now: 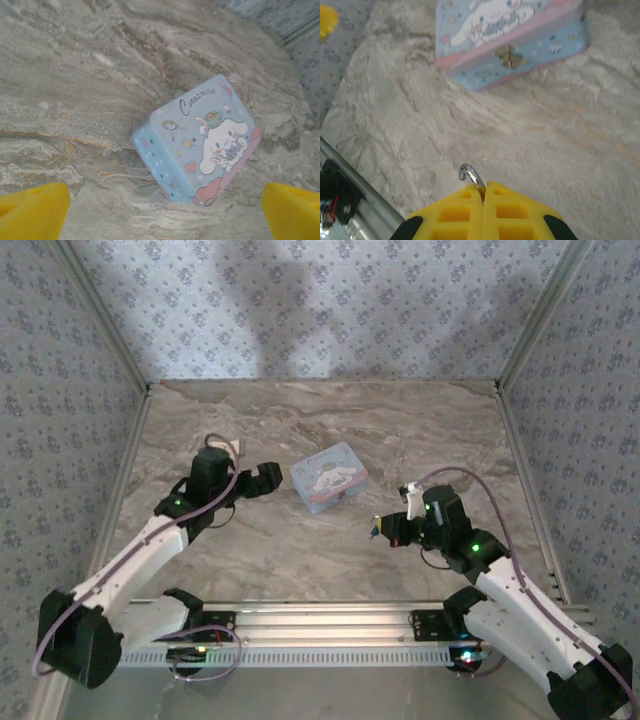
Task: Unlock a padlock with a key
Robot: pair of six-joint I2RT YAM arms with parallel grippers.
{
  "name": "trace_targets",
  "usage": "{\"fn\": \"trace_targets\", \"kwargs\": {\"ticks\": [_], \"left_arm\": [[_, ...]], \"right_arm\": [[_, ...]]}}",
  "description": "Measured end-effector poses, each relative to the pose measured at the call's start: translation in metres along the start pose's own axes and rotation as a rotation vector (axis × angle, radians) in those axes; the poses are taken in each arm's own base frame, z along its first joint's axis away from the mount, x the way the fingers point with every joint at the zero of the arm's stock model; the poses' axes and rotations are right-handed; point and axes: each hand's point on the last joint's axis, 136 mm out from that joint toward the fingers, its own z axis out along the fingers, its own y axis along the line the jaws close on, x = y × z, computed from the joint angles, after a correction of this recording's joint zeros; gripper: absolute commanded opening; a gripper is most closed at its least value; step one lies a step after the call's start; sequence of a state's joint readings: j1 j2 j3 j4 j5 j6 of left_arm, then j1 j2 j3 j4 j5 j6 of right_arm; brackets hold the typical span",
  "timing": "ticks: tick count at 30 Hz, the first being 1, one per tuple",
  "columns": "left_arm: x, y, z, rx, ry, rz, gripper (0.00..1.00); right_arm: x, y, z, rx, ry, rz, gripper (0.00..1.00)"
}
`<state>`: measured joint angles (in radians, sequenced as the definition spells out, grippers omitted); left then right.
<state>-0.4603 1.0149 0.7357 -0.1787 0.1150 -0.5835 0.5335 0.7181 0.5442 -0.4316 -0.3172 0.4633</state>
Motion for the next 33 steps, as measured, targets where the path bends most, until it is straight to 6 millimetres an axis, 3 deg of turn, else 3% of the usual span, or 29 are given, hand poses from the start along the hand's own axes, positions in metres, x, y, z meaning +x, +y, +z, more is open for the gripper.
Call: {"fn": "trace_targets", "kwargs": {"ticks": [6,13,21,33], "left_arm": [[-0.007,-0.007,-0.023,0.042,-0.068,0.027,0.98],[0.000,-0.002,-0.034,0.044,-0.090,0.029,0.98],[0.003,0.001,-0.040,0.038,-0.095,0.029,0.98],[0.007,0.005,-0.038,0.023,-0.085,0.027,0.98]], "right_arm": [[0.033,0.002,-0.002,0.016,0.134,0.034,0.04],[0.062,-0.001,0.003,0.059,0.265,0.037,0.04],[0.077,-0.011,0.023,0.131,0.371,0.035,0.04],[0.080,-0.014,0.062,0.135,0.467,0.004,0.04]]}}
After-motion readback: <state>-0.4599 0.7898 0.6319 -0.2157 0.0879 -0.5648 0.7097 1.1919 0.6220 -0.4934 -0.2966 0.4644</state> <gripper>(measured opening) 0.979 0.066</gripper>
